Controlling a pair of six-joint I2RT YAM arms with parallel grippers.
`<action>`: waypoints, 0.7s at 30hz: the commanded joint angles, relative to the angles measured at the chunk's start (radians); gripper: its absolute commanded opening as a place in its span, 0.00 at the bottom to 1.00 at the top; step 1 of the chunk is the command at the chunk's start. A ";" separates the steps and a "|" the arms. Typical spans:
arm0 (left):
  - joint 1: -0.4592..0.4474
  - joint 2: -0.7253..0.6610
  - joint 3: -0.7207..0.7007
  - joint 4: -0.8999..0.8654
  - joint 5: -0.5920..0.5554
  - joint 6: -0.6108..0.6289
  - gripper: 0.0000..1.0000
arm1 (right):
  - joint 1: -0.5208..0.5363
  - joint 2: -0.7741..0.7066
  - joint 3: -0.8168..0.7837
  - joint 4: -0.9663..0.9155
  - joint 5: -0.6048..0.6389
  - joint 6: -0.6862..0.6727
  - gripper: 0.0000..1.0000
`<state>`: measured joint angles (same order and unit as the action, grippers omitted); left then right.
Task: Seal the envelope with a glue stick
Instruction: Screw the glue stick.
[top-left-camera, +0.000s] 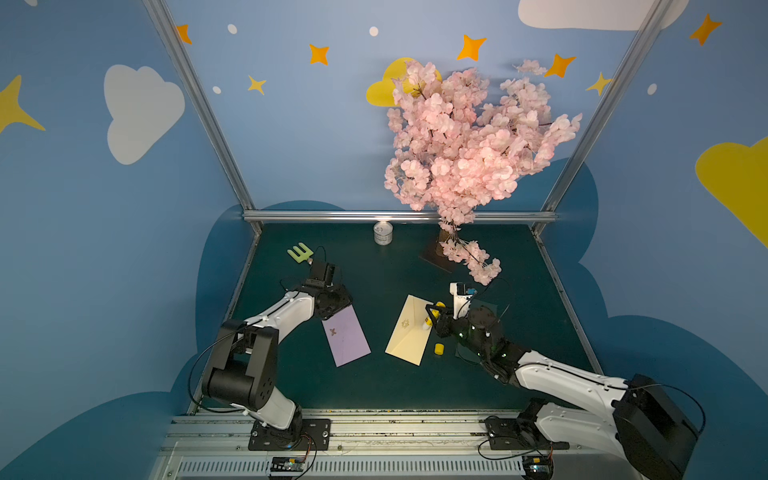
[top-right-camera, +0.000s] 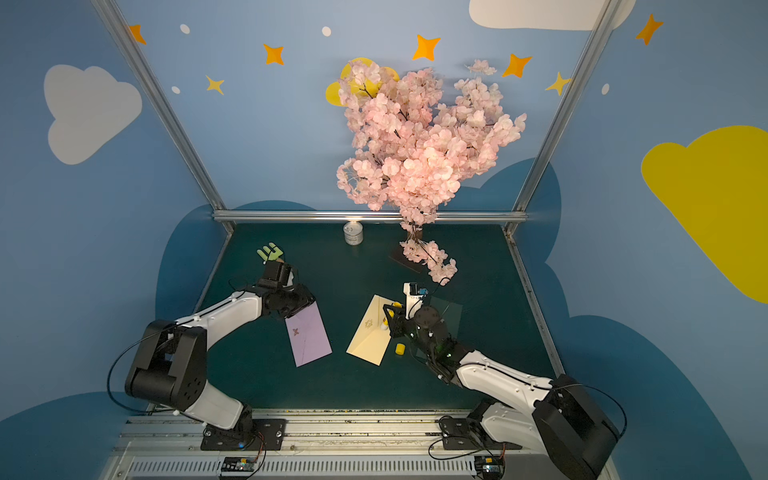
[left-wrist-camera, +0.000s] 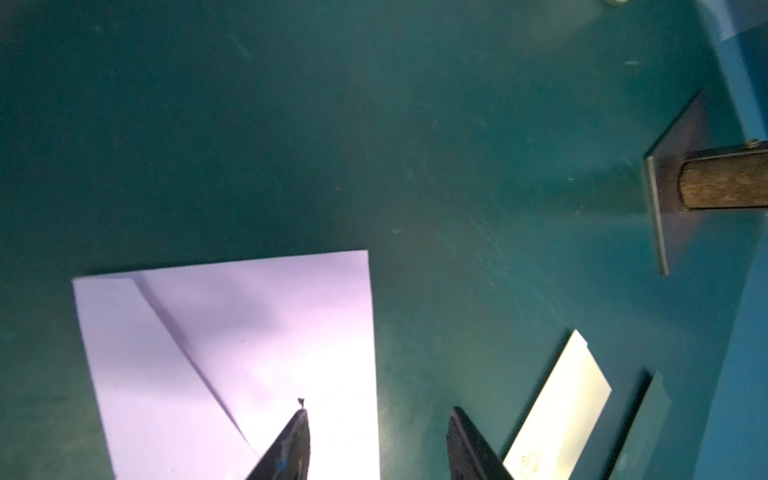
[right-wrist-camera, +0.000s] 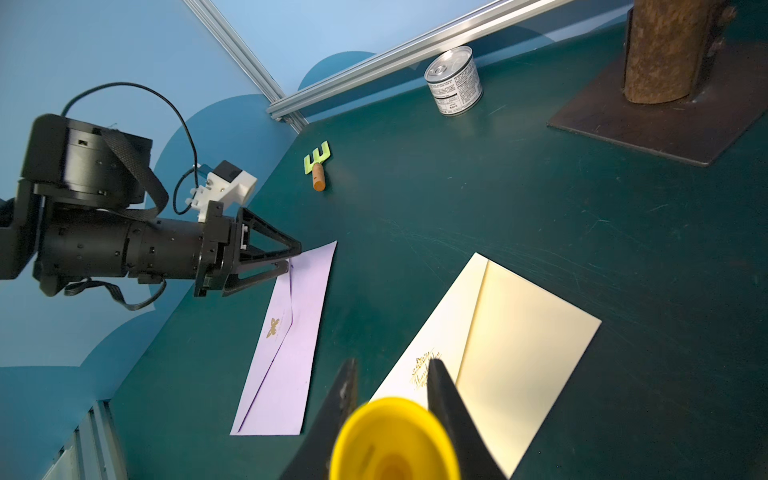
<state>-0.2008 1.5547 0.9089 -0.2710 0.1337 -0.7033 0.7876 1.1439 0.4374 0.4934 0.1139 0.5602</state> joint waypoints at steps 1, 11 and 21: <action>0.010 -0.073 0.025 -0.006 0.061 0.000 0.55 | -0.005 -0.034 -0.006 -0.007 0.016 -0.017 0.00; -0.072 -0.216 -0.010 0.116 0.351 0.034 0.76 | -0.075 -0.128 0.070 -0.298 0.002 -0.018 0.00; -0.350 -0.171 -0.124 0.424 0.509 0.134 0.90 | -0.181 -0.191 0.206 -0.641 -0.329 0.036 0.00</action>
<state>-0.5121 1.3678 0.7776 0.0067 0.5606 -0.6239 0.6254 0.9707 0.5896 -0.0048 -0.0547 0.5659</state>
